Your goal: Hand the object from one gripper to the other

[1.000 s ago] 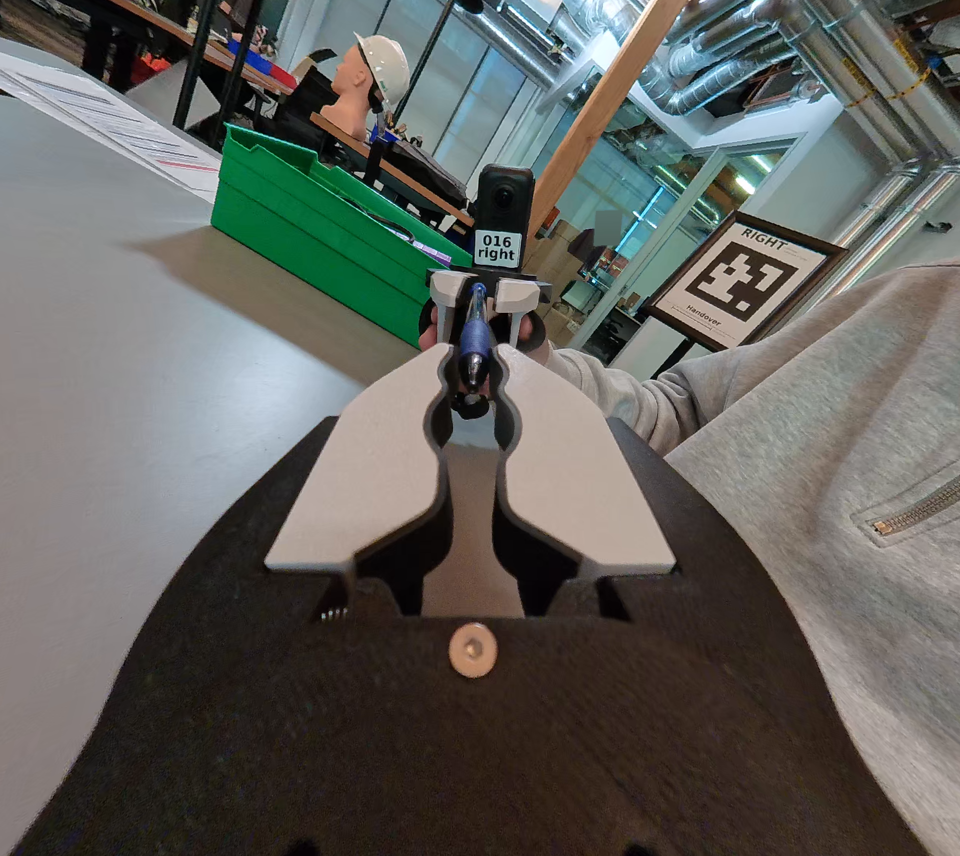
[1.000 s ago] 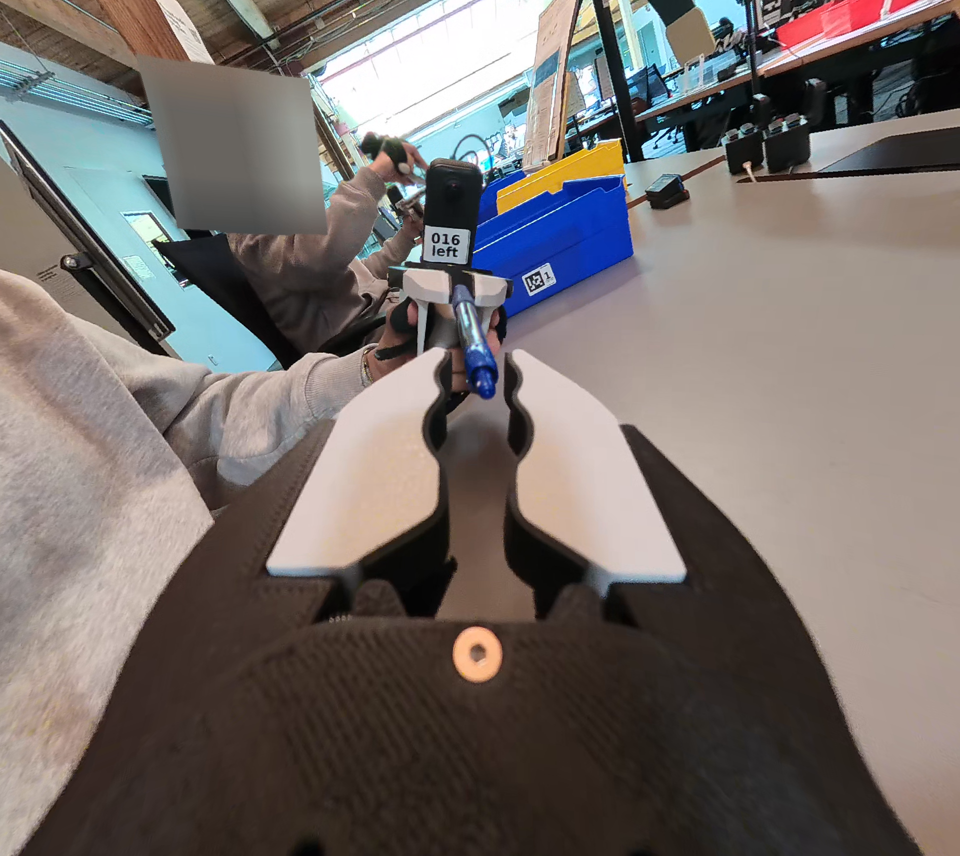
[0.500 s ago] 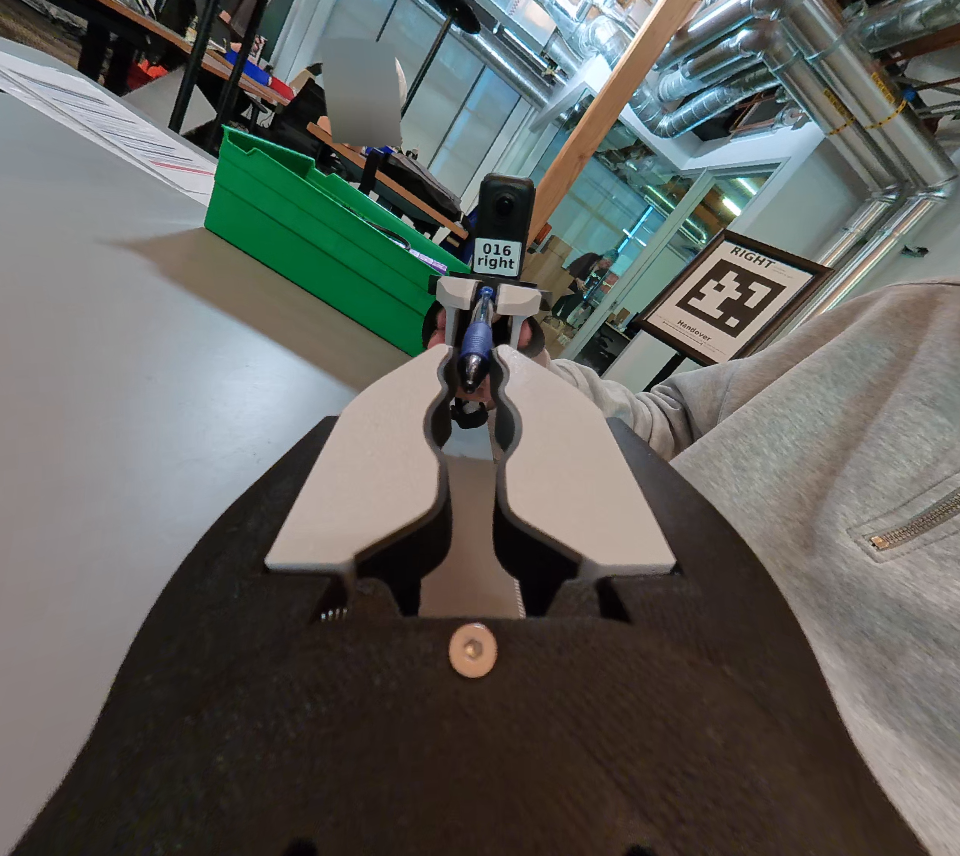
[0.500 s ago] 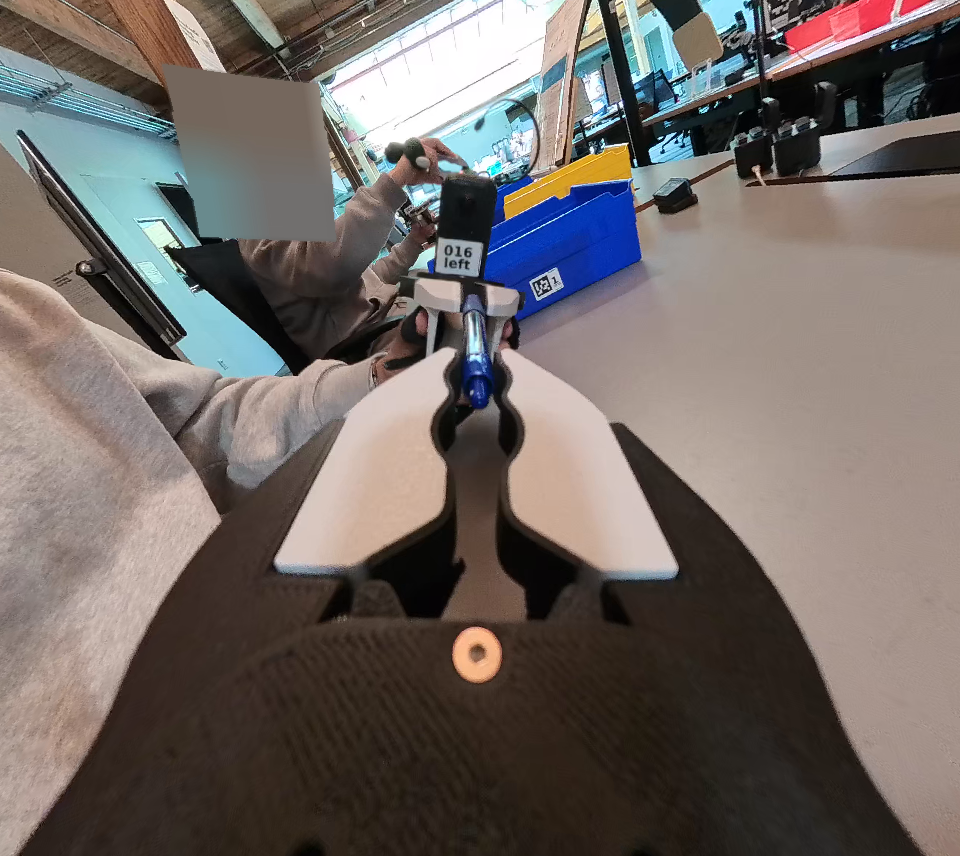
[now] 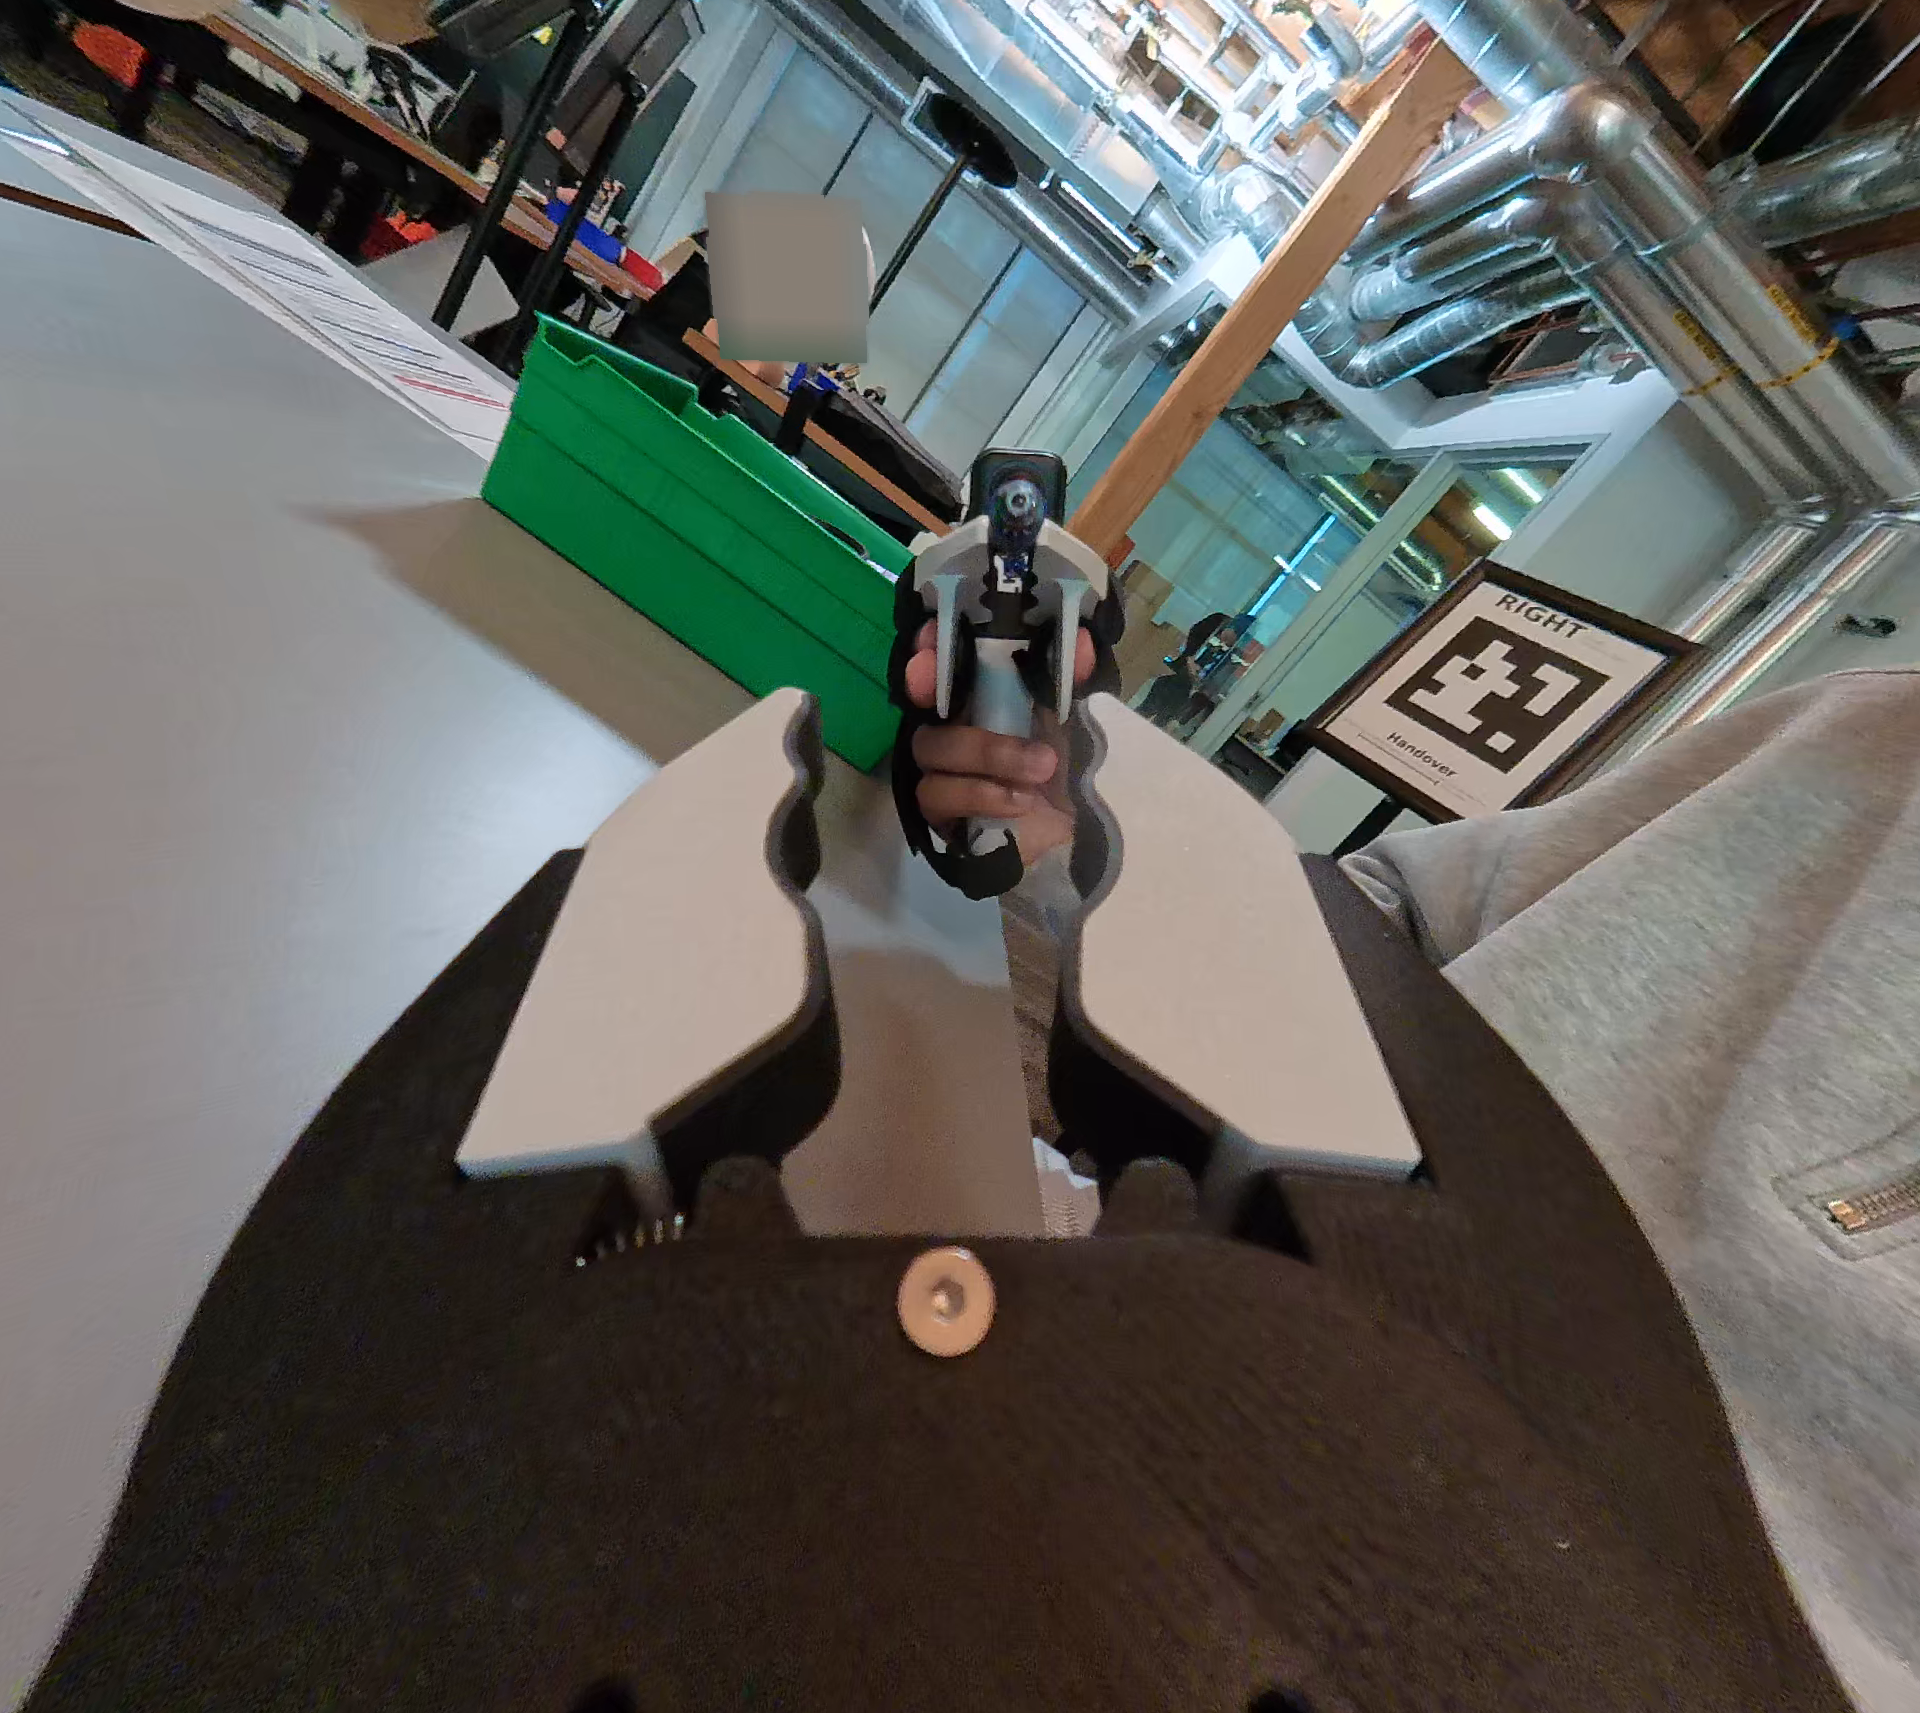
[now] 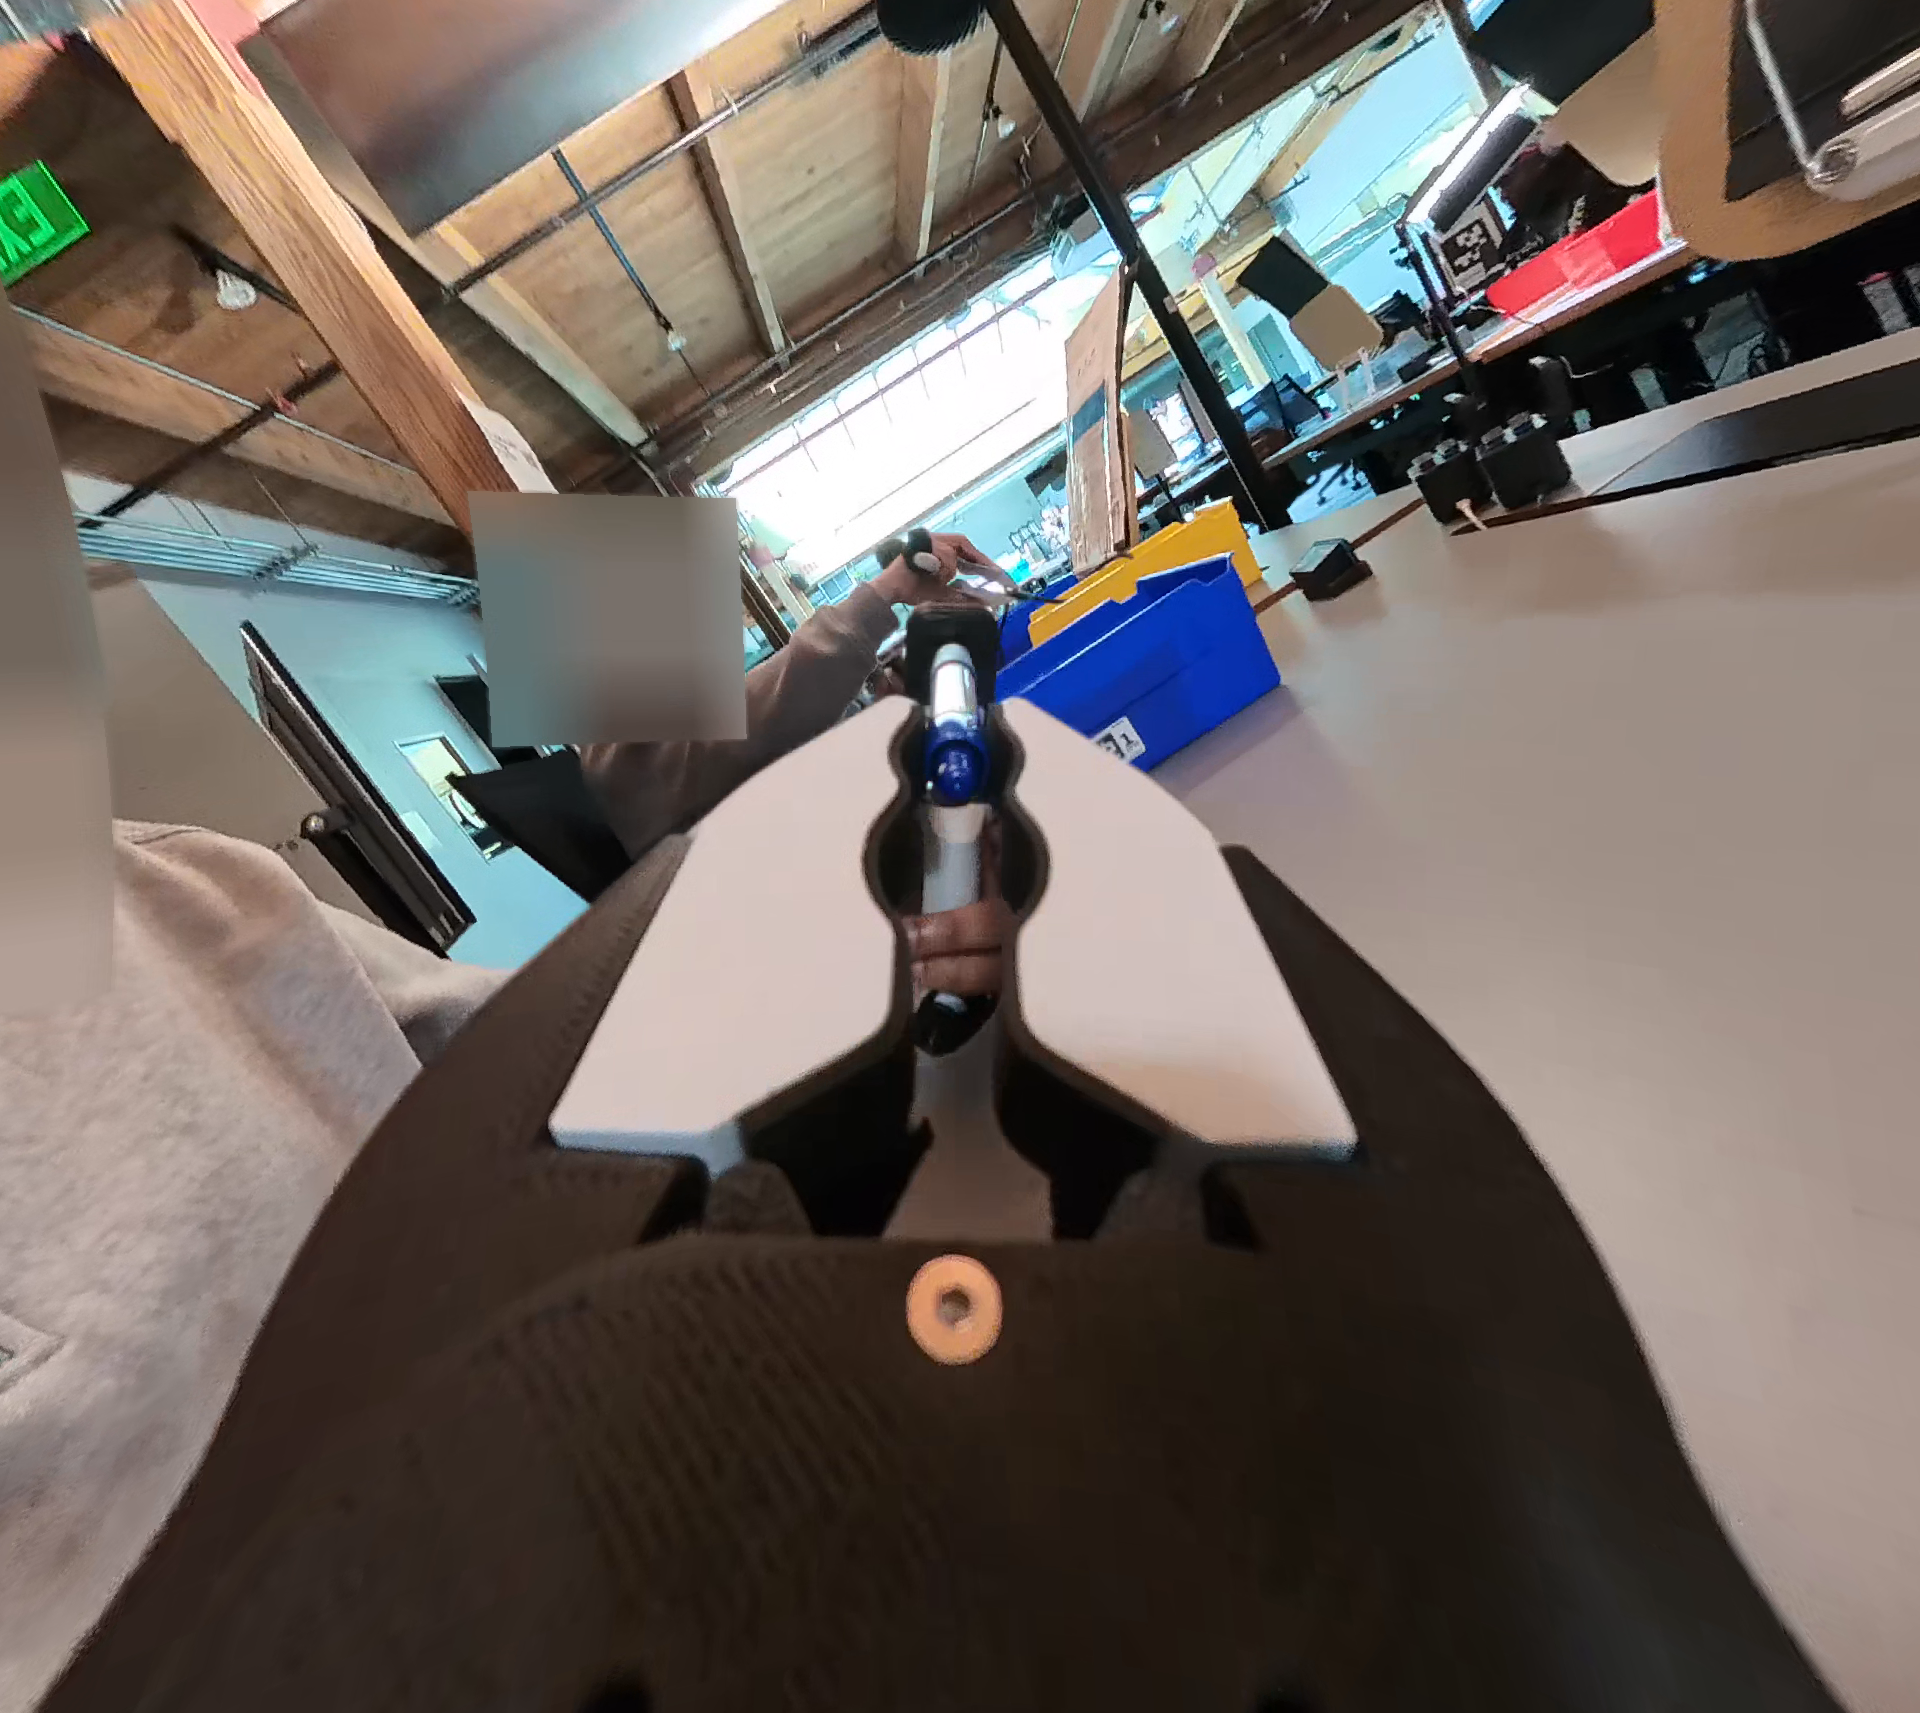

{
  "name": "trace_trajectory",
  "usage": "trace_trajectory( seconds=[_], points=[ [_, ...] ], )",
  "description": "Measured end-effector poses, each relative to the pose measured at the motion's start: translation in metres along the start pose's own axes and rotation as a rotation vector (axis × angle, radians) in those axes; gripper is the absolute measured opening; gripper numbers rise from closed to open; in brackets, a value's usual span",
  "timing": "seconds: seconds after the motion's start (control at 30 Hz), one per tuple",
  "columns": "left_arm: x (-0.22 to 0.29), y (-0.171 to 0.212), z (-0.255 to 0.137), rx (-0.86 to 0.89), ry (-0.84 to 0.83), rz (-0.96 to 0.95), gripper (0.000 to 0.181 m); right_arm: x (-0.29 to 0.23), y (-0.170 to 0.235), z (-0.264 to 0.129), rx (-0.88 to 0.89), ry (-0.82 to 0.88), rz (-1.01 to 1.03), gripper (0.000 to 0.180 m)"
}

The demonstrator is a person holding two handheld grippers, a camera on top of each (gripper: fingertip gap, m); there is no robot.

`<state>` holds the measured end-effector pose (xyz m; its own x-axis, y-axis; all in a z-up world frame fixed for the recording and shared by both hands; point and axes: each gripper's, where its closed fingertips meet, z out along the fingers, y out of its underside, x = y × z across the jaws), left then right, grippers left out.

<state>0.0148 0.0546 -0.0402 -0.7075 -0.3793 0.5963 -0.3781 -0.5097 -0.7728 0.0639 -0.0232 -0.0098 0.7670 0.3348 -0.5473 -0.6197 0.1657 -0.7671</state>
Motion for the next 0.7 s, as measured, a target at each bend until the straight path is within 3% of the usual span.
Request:
trace_trajectory(
  seconds=[0.27,0.43,0.53,0.7],
  points=[
    [0.017,0.007,0.026,0.129,0.005,-0.004,0.018,-0.014,0.01,0.017,0.026,-0.025,0.006,0.011],
    [0.028,-0.013,0.019,0.38,0.091,-0.181,0.018,-0.017,0.013,0.022,0.052,-0.02,0.021,0.011],
    [0.026,-0.016,0.015,0.445,0.118,-0.248,0.02,-0.015,0.01,0.02,0.09,-0.016,0.047,0.011],
    [0.026,-0.018,0.015,0.523,0.091,-0.197,0.026,-0.015,0.013,0.024,0.139,-0.032,0.115,0.011]
  ],
)
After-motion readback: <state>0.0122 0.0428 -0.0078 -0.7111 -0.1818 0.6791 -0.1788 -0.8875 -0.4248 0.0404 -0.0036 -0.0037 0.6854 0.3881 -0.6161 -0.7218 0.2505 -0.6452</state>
